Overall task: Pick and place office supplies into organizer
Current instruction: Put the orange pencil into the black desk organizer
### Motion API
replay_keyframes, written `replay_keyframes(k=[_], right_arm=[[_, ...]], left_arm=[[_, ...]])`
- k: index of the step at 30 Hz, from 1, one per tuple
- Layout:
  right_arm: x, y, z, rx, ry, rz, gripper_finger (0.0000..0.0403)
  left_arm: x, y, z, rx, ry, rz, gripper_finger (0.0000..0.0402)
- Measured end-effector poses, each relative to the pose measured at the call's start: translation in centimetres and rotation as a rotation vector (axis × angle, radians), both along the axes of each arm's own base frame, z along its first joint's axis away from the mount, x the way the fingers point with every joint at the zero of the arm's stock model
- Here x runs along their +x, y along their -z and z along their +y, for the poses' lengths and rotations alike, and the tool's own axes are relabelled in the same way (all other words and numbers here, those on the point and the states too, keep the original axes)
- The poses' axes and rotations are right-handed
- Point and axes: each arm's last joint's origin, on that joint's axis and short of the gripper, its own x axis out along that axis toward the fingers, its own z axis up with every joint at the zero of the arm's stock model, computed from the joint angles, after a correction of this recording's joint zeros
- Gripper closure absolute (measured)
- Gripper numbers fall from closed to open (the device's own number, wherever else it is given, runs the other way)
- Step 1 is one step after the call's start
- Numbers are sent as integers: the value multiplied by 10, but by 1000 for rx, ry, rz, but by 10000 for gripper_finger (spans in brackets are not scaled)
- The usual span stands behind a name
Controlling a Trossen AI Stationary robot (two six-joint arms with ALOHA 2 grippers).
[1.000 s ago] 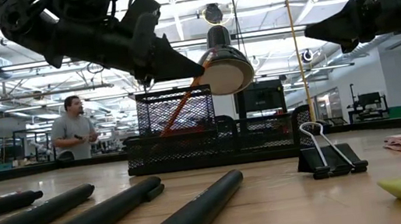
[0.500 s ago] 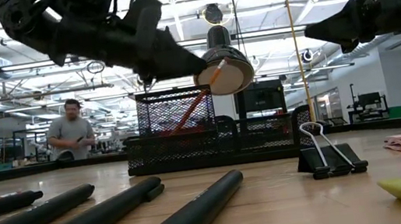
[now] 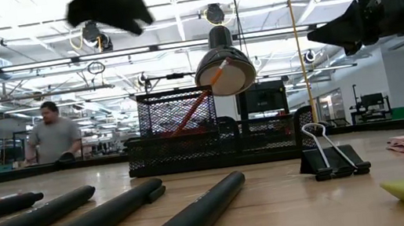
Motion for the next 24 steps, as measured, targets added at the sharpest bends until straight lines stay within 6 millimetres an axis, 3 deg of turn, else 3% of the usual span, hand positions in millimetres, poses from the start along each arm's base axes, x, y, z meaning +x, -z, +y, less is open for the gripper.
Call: replay_keyframes(k=[6,11,16,24], right_arm=[[0,1,0,1,1,7,394],[0,1,0,1,2,7,394],[0,-2,0,-2,2,-20,394],[0,-4,0,-3,2,-39,394]], left_arm=[[-7,45,-58,-240,-75,100,254],[-10,80,-83,-369,-189,185,254],[-13,99,-93,-491,-264,306,254],[-19,99,-90,-509,-360,362,254]])
